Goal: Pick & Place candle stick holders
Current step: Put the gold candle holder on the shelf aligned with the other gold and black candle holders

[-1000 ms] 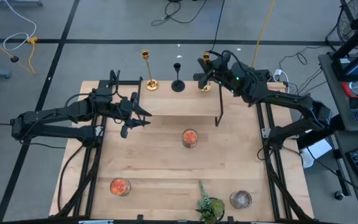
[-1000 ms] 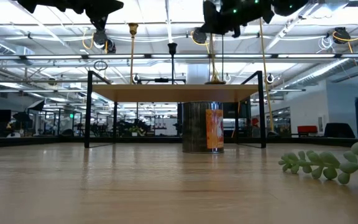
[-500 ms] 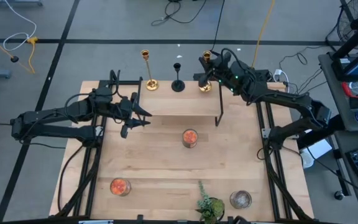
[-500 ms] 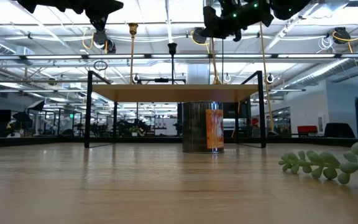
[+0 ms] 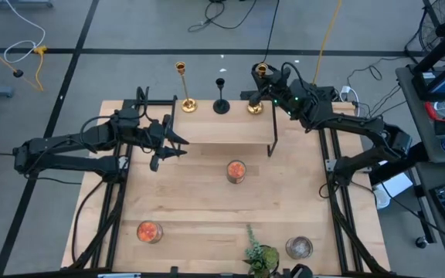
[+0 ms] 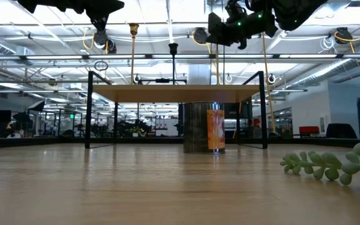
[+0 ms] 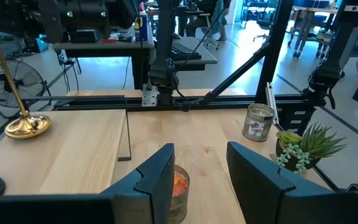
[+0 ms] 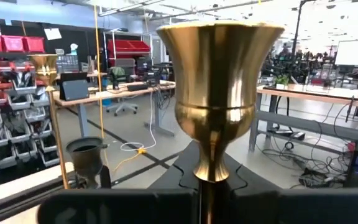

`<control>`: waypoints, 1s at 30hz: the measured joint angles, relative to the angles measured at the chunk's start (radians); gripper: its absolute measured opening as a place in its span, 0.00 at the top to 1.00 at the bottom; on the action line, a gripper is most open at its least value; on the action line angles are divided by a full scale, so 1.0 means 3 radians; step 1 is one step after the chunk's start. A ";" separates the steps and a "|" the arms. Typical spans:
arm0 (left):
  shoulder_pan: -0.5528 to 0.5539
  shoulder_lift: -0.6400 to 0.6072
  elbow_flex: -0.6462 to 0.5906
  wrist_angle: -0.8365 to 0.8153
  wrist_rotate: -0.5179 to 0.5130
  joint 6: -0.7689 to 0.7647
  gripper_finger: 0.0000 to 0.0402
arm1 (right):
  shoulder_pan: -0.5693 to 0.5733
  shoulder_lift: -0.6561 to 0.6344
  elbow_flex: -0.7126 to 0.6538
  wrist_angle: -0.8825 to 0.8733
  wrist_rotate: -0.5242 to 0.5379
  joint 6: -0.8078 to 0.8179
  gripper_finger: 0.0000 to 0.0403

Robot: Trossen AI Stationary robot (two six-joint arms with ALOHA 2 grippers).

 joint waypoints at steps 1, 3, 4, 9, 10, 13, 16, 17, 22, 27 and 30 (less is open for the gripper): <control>-0.0001 0.0000 0.0000 0.0000 0.0000 0.0000 0.62 | -0.0006 0.0000 0.0000 -0.0015 -0.0001 0.0001 1.00; 0.0000 0.0000 0.0000 0.0000 -0.0001 0.0000 0.62 | -0.0008 0.0001 0.0000 -0.0101 -0.0001 0.0001 1.00; 0.0000 0.0000 0.0000 0.0000 0.0000 0.0000 0.62 | -0.0008 0.0009 -0.0001 -0.0143 0.0001 0.0001 1.00; 0.0000 0.0000 0.0000 -0.0003 0.0000 0.0001 0.62 | -0.0015 0.0173 -0.0003 -0.0144 -0.0002 0.0114 1.00; 0.0000 0.0000 0.0000 -0.0009 -0.0001 0.0001 0.62 | -0.0022 0.0209 -0.0003 -0.0115 -0.0004 0.0107 1.00; 0.0000 0.0000 0.0000 -0.0015 -0.0001 0.0001 0.62 | -0.0023 0.0270 -0.0003 -0.0072 -0.0012 -0.0025 1.00; 0.0000 0.0000 0.0000 -0.0017 0.0000 0.0001 0.62 | -0.0017 0.0265 -0.0003 -0.0051 -0.0011 -0.0221 0.98; 0.0000 0.0000 0.0000 -0.0019 0.0000 0.0001 0.62 | -0.0013 0.0249 -0.0003 -0.0051 -0.0013 -0.0268 0.97; -0.0001 0.0000 0.0000 -0.0019 0.0000 0.0001 0.62 | -0.0013 0.0130 -0.0003 -0.0062 -0.0176 -0.0363 0.89; 0.0000 0.0000 0.0000 -0.0019 0.0000 -0.0043 0.62 | 0.0003 0.0075 -0.0002 -0.0098 -0.0186 -0.0353 0.78; 0.0000 0.0000 0.0000 -0.0020 0.0000 -0.0095 0.62 | 0.0001 0.0078 -0.0003 -0.0130 -0.0186 -0.0353 0.71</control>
